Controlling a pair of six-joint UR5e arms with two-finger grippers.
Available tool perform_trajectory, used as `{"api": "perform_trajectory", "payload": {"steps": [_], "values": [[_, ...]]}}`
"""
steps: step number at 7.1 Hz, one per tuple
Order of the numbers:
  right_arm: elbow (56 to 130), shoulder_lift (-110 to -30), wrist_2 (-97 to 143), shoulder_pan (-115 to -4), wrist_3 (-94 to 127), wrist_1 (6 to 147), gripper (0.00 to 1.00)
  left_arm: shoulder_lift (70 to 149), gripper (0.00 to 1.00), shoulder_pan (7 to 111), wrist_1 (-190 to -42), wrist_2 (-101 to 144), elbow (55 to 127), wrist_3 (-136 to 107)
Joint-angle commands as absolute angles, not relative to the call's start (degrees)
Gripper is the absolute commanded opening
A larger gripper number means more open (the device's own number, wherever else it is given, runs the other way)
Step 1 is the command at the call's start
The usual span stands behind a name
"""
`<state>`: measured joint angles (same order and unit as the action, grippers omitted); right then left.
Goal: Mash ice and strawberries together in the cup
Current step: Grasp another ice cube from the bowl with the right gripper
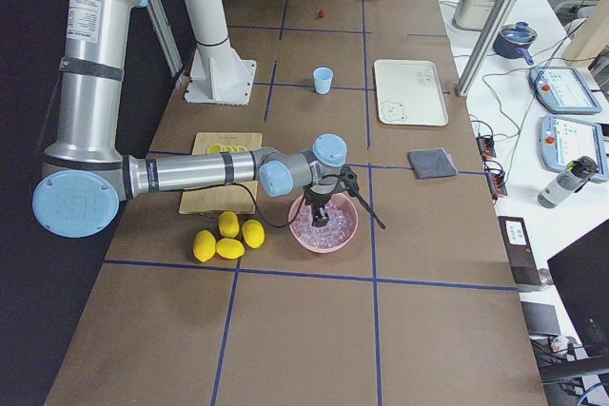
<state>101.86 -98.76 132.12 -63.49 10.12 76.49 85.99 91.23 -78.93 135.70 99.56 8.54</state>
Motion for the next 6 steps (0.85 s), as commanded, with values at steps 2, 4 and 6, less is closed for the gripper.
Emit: {"api": "perform_trajectory", "payload": {"steps": [2,4,6], "values": [[101.7,-98.7,132.1,-63.4,10.1,76.8,0.62,86.0,1.00,91.2,-78.9,135.7,99.7,8.5],[101.5,-98.6,132.1,-63.4,10.1,76.9,0.62,86.0,1.00,91.2,-78.9,135.6,100.3,8.6],[101.3,-98.5,132.2,-63.4,10.1,76.8,0.36,86.0,1.00,91.2,-78.8,135.6,100.5,8.5]]}}
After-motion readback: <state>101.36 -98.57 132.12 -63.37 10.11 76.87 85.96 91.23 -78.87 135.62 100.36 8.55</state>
